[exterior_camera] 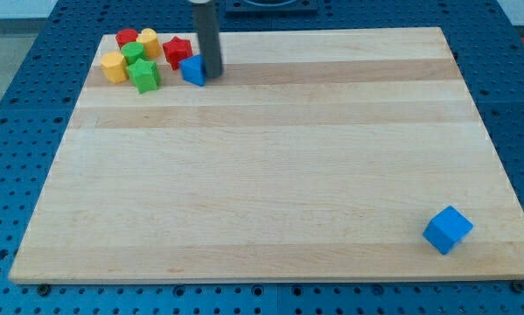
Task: Move the blue cube below right to the green star
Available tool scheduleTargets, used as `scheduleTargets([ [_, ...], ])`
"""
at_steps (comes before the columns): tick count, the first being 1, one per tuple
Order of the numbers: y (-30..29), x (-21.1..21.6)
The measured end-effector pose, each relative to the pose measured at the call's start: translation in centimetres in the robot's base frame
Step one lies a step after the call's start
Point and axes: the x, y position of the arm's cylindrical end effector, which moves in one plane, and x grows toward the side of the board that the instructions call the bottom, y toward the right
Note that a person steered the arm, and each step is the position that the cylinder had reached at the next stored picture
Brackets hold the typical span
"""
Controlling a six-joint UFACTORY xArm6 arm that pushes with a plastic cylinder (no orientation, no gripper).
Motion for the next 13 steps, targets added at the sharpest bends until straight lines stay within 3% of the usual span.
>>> scheduleTargets([
  [2,-5.3,0.6],
  [3,1.7,3.6],
  [5,23.7,9.7],
  [6,35.2,14.5],
  [7,40.3,22.8],
  [8,39.9,28.3],
  [9,36.8,29.4],
  [11,28.7,29.9],
  [13,17.9,27.1],
])
